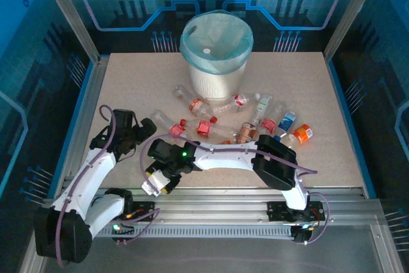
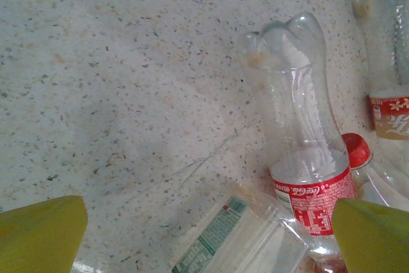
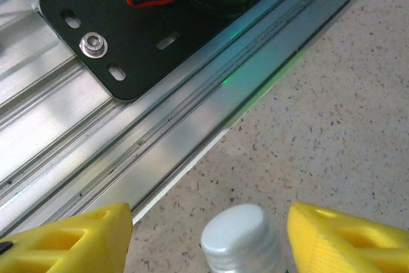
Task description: Put the plastic bottles in the bin
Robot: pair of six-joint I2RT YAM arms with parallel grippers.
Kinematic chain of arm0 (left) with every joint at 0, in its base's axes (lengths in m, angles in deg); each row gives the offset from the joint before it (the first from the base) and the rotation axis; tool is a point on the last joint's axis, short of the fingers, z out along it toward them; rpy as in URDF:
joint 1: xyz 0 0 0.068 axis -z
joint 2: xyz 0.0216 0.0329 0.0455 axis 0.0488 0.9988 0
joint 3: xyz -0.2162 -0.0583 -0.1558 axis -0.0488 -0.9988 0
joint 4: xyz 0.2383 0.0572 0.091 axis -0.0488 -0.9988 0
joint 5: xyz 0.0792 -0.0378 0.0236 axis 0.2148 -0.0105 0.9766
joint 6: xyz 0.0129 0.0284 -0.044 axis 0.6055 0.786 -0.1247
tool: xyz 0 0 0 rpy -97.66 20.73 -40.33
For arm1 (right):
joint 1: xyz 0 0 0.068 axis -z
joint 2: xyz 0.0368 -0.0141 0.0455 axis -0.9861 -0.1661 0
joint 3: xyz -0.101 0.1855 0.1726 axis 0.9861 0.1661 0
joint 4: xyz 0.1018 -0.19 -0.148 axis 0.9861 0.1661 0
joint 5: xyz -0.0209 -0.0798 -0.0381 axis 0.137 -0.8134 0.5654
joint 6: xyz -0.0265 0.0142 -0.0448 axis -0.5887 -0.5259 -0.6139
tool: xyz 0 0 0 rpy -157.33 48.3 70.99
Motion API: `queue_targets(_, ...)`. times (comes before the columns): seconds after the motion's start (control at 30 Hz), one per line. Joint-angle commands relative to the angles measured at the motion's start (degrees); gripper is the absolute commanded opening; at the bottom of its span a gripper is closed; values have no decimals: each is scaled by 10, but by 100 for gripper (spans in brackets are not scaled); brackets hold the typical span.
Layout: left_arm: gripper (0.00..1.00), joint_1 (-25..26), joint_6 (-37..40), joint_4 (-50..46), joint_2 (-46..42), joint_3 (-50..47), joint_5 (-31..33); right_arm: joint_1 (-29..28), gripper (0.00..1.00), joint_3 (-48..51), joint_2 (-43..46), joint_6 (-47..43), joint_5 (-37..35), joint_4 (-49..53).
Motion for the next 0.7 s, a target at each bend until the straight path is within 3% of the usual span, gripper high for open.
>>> queue_targets(0.0, 99, -24, 2, -2, -24, -5, 2, -8, 66, -33, -33, -33, -39, 8)
queue_targets(0.3, 99, -33, 29, -14, -46, -10, -9, -11, 66, -59, -67, -79, -109, 29)
queue_targets(0.67, 99, -35, 46, -4, -41, -15, -23, -13, 64, -51, -73, -126, -122, 2)
